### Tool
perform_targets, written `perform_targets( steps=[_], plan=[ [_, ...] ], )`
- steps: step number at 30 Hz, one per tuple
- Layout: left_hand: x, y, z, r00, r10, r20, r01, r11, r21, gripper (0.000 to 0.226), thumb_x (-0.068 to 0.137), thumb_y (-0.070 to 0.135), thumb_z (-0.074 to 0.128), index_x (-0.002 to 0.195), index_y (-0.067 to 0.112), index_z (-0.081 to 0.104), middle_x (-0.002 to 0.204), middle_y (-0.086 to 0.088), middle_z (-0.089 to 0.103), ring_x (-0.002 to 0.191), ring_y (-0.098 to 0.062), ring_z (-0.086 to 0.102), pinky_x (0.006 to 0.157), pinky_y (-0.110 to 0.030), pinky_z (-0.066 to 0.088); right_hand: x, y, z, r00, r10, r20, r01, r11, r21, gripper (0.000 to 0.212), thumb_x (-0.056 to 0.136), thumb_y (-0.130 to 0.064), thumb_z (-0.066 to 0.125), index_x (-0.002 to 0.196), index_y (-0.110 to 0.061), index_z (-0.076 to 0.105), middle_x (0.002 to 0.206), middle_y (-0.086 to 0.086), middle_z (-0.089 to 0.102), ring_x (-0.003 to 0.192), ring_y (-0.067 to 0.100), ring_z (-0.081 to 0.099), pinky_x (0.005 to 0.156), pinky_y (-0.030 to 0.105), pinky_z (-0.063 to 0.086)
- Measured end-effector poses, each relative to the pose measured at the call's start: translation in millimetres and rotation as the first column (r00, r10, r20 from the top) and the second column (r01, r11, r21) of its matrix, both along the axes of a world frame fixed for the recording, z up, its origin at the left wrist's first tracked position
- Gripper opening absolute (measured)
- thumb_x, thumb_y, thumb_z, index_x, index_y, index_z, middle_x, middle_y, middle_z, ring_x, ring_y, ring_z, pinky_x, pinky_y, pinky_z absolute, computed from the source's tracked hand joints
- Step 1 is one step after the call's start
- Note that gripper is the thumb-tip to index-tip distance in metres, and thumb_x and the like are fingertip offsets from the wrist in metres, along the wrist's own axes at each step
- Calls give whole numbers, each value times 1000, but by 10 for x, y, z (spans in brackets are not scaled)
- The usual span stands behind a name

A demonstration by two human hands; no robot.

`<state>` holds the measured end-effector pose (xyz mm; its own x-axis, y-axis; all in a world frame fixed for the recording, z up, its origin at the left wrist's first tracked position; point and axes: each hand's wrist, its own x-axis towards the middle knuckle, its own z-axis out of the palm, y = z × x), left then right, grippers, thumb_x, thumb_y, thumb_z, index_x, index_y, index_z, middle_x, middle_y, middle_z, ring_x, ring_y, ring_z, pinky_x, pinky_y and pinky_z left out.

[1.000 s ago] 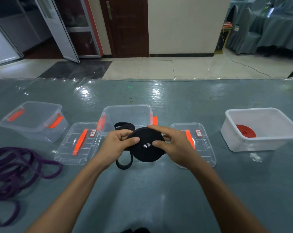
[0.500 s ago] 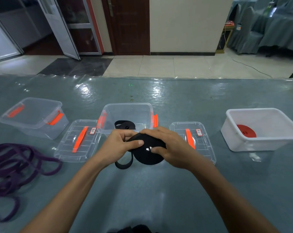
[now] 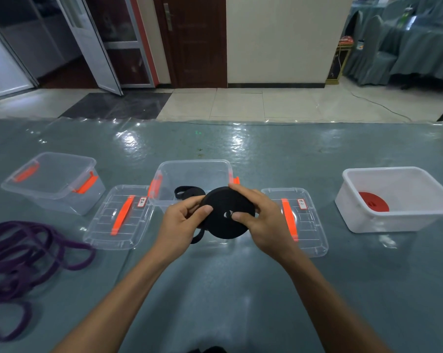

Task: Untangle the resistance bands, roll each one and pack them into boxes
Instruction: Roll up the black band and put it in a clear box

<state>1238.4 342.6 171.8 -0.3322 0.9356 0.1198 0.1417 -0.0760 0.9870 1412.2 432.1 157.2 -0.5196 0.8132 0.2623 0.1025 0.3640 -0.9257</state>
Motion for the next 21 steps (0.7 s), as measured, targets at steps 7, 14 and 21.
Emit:
perform_targets(
  steps=[7,14,21],
  plan=[
    [-278,-76,-42,966,-39,-255,12,994,-105,18,96,9,64,107,20,74,90,0,76,84,-22,72,76,-35,59,-39,-19,-32,946,56,320,-162,935,315,61,92,-8,60,147,-30,44,131,-8,56,117,4,51,98,19,41],
    [-363,8,18,989,-11,-146,1,998,-65,18,96,7,62,108,15,74,96,-1,77,92,-16,73,84,-31,56,-113,103,126,973,82,215,-140,953,268,55,86,2,64,134,-24,62,117,-5,66,106,4,56,95,15,41],
    [-222,52,-110,986,119,120,-121,993,8,23,99,7,56,112,20,69,106,-8,74,94,-16,70,75,-24,57,-279,54,8,996,-44,-72,35,992,-122,58,83,6,66,128,-30,67,117,-5,67,106,17,66,90,41,58]
  ],
)
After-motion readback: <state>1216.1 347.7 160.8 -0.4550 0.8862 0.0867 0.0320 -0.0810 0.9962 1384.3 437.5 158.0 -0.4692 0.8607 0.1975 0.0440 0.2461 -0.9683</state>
